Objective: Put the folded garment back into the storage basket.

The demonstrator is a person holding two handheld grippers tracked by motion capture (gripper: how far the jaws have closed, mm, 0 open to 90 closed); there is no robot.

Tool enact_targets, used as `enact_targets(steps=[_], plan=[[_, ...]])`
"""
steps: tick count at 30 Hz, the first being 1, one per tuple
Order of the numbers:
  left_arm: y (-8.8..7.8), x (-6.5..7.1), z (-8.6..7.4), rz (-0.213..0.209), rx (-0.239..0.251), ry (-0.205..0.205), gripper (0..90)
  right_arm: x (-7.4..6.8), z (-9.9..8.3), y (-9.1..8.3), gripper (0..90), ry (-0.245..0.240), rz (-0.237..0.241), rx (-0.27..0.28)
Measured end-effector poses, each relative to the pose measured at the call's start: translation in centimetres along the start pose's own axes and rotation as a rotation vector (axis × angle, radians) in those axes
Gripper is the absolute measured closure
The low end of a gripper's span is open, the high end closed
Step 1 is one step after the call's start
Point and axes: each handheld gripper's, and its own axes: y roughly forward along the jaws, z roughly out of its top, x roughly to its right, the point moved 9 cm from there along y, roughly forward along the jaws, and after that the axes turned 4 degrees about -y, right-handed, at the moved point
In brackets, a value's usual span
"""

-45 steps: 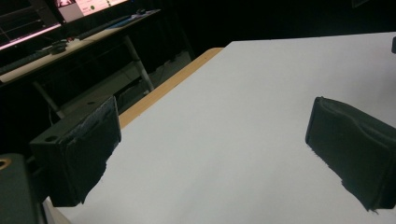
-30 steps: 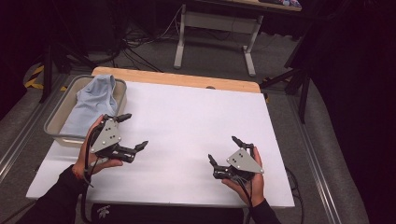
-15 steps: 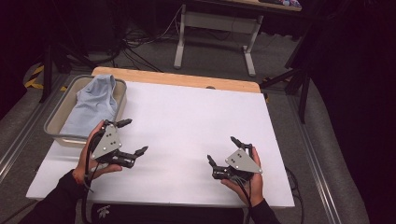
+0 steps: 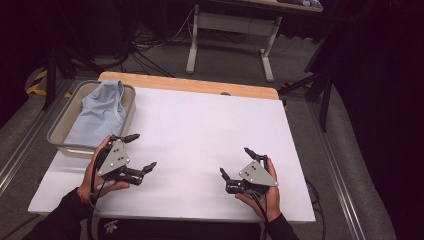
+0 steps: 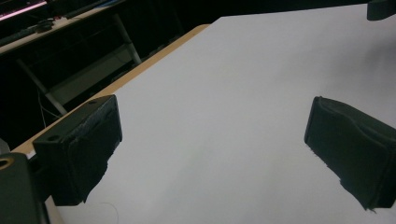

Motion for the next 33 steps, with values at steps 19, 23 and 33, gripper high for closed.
enact_targets(steps=[19, 23, 33], plan=[[-0.1, 0.1, -2.9, 0.029, -0.055, -0.014, 4.7, -0.6, -0.5, 0.4, 6.2, -0.006, 0.016, 0.008], [-0.1, 0.4, -3.7, 0.015, -0.075, -0.028, 4.6, -0.7, -0.6, 0.5, 6.2, -0.011, 0.016, 0.007], [-0.2, 0.8, -4.3, 0.003, -0.094, -0.032, 4.0, -1.1, -0.7, 0.5, 6.2, -0.015, 0.019, 0.013]])
